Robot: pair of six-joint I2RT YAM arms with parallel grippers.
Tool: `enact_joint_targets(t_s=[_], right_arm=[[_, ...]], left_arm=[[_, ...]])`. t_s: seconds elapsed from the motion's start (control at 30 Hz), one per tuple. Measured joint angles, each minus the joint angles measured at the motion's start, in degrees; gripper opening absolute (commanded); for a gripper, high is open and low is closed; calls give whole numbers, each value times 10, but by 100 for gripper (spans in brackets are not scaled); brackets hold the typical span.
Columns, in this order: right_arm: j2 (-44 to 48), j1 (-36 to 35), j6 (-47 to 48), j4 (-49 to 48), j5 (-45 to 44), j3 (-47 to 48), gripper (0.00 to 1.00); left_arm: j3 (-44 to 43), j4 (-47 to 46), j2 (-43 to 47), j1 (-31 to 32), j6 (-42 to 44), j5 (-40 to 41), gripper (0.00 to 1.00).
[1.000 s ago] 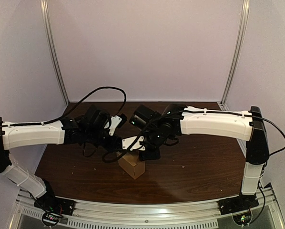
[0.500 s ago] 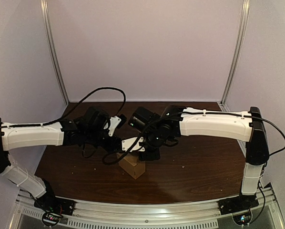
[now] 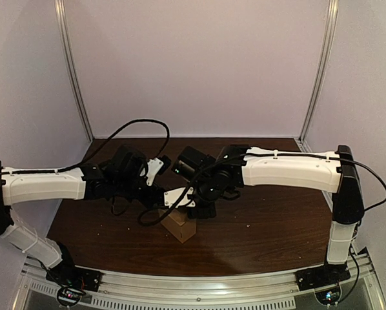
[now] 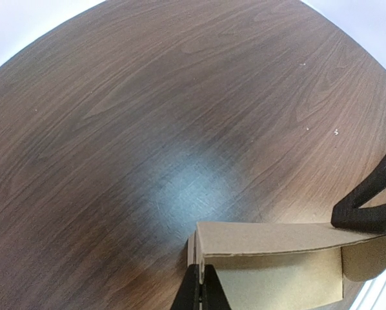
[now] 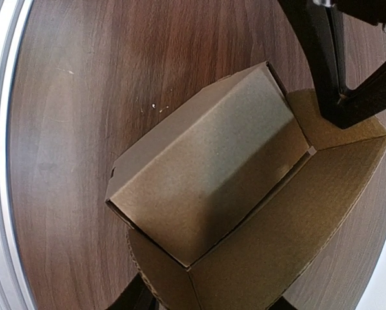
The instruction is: Fold the paper box
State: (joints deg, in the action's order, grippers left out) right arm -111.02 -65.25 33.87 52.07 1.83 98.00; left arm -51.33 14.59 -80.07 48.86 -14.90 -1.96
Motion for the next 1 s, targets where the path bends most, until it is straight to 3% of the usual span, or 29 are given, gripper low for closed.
enact_joint_targets(t_s=[0.3,1.0], right_arm=[[0,-6,-11,1,-24,0,42],[-19,-8,-28,14,-38,12,41]], left_arm=[[43,-59,16,0,0,0,0],[50,-66,21,0,2,0,0]])
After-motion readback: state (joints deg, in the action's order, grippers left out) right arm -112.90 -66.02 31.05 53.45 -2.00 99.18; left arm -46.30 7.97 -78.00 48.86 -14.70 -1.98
